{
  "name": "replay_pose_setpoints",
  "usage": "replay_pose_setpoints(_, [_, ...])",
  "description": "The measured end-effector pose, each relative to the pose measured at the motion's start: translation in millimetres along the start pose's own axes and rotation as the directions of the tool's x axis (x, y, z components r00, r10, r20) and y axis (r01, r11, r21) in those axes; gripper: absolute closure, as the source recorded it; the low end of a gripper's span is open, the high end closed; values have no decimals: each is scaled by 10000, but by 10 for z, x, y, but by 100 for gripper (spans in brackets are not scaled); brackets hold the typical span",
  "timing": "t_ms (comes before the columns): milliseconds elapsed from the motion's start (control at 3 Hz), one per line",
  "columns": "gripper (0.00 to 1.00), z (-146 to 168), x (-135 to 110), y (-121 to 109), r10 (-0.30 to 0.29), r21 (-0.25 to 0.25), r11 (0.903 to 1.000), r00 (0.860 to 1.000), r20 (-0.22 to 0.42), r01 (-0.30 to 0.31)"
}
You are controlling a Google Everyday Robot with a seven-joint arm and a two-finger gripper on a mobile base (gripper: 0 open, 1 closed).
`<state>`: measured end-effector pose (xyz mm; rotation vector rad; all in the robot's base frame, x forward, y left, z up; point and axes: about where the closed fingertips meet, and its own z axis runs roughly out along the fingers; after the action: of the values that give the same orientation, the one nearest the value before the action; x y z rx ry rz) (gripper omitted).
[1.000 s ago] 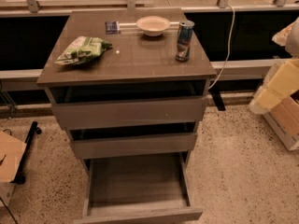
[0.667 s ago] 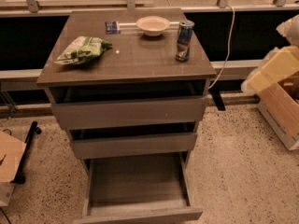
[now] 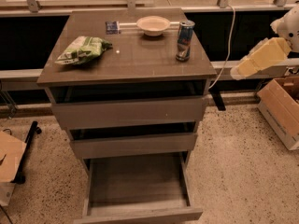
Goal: Place redbull can into bottom drawer
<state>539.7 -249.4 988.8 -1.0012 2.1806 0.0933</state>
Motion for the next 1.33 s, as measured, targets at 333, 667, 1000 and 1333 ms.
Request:
replay_pose_setpoints(333, [0, 0, 0, 0, 0, -1, 10000, 10000, 0, 0])
replay_pose_setpoints(667, [0, 376, -194, -25, 336, 20, 9994, 9987, 377, -337])
replay_pose_setpoints(1000, [0, 1002, -514, -73, 883, -376, 9957, 9902, 1078, -847])
replay_pose_setpoints(1333, [0, 1513, -704, -173, 1595, -911, 9851, 9727, 1684, -1458])
